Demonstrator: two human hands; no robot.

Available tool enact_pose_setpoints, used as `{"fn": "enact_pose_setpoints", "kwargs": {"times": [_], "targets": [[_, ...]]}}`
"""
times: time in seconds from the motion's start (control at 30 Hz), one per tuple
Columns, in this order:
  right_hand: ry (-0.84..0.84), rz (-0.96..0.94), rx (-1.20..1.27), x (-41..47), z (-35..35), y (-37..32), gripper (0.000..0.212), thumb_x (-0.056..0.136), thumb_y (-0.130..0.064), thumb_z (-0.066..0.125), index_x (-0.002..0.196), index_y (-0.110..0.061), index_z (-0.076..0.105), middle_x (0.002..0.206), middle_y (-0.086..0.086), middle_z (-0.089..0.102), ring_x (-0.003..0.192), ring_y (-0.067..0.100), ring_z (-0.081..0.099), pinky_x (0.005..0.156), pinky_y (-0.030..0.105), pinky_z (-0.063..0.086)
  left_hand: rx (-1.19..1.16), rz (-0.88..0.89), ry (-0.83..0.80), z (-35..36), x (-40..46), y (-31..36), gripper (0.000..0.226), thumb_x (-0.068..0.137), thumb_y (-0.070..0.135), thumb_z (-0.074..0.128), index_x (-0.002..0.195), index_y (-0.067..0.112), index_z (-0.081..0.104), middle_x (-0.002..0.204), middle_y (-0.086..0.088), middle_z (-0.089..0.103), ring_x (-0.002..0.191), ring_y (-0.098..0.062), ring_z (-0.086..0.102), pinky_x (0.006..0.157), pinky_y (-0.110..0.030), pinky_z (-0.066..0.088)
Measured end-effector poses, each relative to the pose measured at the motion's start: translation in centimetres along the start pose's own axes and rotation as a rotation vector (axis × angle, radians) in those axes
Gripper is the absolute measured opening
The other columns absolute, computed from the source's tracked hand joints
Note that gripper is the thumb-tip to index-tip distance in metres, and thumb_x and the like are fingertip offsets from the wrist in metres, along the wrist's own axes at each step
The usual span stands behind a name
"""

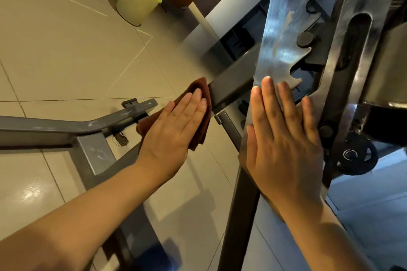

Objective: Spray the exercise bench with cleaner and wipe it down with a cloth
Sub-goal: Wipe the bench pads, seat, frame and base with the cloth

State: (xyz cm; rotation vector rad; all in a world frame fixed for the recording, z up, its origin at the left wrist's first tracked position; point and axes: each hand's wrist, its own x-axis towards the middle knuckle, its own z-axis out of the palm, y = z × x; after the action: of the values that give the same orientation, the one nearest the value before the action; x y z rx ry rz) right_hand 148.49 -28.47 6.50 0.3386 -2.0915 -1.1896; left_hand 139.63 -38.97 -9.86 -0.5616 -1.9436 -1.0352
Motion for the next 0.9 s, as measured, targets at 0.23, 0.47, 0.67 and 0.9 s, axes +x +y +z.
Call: {"fn": "enact_pose_setpoints", "kwargs": {"times": [0.23, 0.47, 0.67, 0.9], "targets": [[-0.004, -0.017, 0.013, 0.0, -0.1, -0.1, 0.054, 0.105, -0.030, 0.032, 0.153, -0.007, 0.027, 0.160, 0.011, 0.022, 0.149, 0.026, 0.016, 0.121, 0.044, 0.009, -0.087, 0.028, 0.058, 0.5, 2.8, 1.3, 0.060, 0.092, 0.007, 0.033, 0.150, 0.007, 0.019, 0.158, -0.011, 0.019, 0.146, -0.023, 0.014, 0.121, -0.037, 0.012], [-0.010, -0.014, 0.016, 0.3, -0.1, 0.0, 0.054, 0.104, -0.029, 0.032, 0.153, -0.007, 0.027, 0.160, 0.010, 0.022, 0.149, 0.025, 0.017, 0.121, 0.042, 0.006, -0.020, 0.008, -0.062, 0.9, -2.8, -2.2, 0.078, 0.080, -0.005, 0.046, 0.150, 0.007, 0.013, 0.156, -0.012, 0.017, 0.142, -0.029, 0.020, 0.118, -0.037, 0.011], [-0.024, -0.012, 0.030, 0.2, -0.3, -0.2, 0.053, 0.104, -0.029, 0.033, 0.153, -0.007, 0.027, 0.160, 0.010, 0.022, 0.149, 0.025, 0.017, 0.121, 0.042, 0.006, -0.027, 0.083, 0.055, 0.2, 2.9, 0.5, 0.063, 0.088, 0.009, 0.034, 0.149, 0.007, 0.018, 0.155, -0.015, 0.026, 0.143, -0.029, 0.019, 0.119, -0.039, 0.010], [0.050, 0.012, 0.316, -0.1, -0.3, -4.2, 0.049, 0.101, -0.014, 0.029, 0.149, -0.007, 0.036, 0.155, 0.013, 0.033, 0.145, 0.031, 0.027, 0.118, 0.052, 0.022, -0.126, -0.068, 0.059, 2.6, 0.8, 0.5, 0.077, 0.088, 0.006, 0.038, 0.154, 0.016, -0.001, 0.158, -0.009, 0.010, 0.148, -0.012, -0.009, 0.121, -0.034, -0.002]]}}
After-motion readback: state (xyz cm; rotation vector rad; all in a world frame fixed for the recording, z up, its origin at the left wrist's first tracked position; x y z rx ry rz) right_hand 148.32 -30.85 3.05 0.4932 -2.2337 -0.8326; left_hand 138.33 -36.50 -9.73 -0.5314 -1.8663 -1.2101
